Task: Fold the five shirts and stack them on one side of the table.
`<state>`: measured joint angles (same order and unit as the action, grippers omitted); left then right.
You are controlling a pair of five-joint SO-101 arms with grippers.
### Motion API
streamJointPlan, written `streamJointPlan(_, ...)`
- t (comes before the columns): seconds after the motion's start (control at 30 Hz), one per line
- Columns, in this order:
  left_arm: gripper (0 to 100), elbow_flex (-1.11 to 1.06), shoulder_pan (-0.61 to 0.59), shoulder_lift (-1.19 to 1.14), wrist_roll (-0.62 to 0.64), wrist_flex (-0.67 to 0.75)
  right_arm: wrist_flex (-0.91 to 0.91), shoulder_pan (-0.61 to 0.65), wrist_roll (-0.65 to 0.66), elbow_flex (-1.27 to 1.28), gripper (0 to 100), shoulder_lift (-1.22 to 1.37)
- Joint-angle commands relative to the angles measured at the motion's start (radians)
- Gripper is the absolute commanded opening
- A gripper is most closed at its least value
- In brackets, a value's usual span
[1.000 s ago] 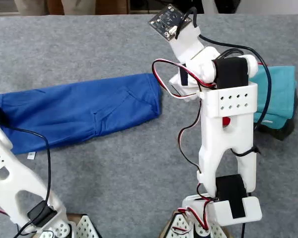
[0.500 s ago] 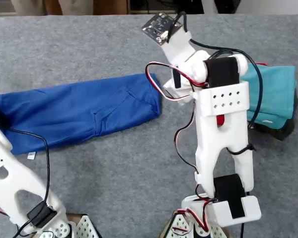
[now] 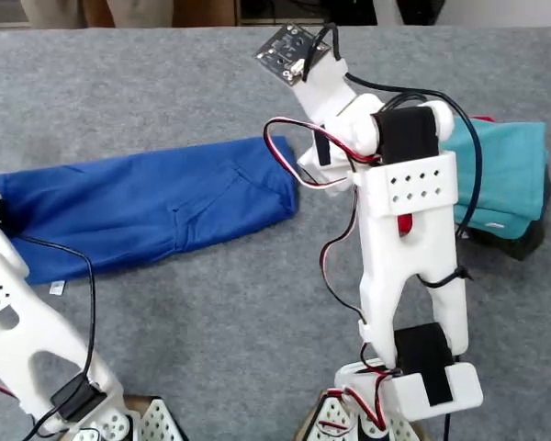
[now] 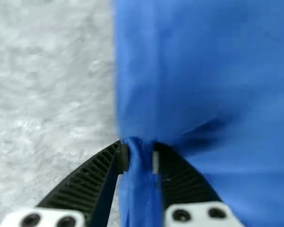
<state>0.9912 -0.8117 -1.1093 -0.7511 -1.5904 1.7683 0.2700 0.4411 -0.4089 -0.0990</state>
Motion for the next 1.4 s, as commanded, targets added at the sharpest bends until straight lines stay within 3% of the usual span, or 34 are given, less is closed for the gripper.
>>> streamJointPlan(0.0,2,0.008,-0.011,-0.035,-0.048,0.025,-0.002,0.015,0.000,-0.019,0.2,-0.042)
streamJointPlan(0.37,2,0.008,0.008,-0.024,-0.060,0.014,0.002,0.010,-0.002,-0.044,0.2,-0.042)
streamJointPlan(0.57,2,0.170,0.080,0.013,-0.055,-0.170,0.003,0.010,-0.002,-0.047,0.2,-0.042)
streamJointPlan(0.93,2,0.172,0.186,0.058,0.034,-0.172,0.002,-0.061,0.002,-0.042,0.2,-0.042)
streamJointPlan(1.17,2,-0.060,0.307,0.295,0.144,-0.172,0.005,-0.094,0.003,-0.041,0.2,-0.042)
streamJointPlan(1.37,2,-0.279,0.500,0.541,0.295,-0.169,0.006,-0.094,0.000,-0.041,0.2,-0.042)
